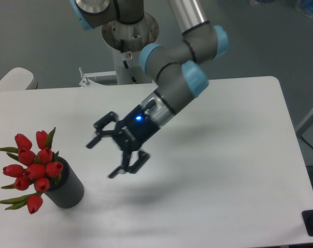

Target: Insert the flowers into the vase

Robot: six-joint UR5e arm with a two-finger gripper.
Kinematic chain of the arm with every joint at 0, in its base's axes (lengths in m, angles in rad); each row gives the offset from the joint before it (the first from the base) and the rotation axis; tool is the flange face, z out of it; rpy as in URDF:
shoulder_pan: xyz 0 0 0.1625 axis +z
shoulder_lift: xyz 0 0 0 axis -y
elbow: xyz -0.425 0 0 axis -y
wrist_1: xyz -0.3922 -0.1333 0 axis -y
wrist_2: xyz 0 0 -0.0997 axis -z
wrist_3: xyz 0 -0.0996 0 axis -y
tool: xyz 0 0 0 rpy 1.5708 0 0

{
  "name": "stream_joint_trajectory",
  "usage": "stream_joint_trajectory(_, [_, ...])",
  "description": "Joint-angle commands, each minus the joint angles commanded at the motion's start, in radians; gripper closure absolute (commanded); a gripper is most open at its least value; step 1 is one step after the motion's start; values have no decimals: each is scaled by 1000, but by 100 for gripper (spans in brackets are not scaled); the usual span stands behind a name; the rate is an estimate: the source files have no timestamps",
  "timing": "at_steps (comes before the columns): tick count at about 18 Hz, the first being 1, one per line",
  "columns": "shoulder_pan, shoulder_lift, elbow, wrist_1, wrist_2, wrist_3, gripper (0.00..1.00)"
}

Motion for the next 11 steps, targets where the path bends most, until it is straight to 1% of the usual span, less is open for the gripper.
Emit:
stream_joint_trajectory(2, [0,9,37,-2,130,-2,0])
stream_joint_trajectory(3, [0,12,51,-2,174,-2,0])
stream_joint_trajectory(7, [0,14,123,-9,319,2,0])
stream_joint_trajectory(8, [2,14,131,-11,344,5,0])
stream_joint_trajectory(10, [3,14,149,-34,387,32,0])
stream_joint_trajectory(11, [2,12,163,-55,431,76,0])
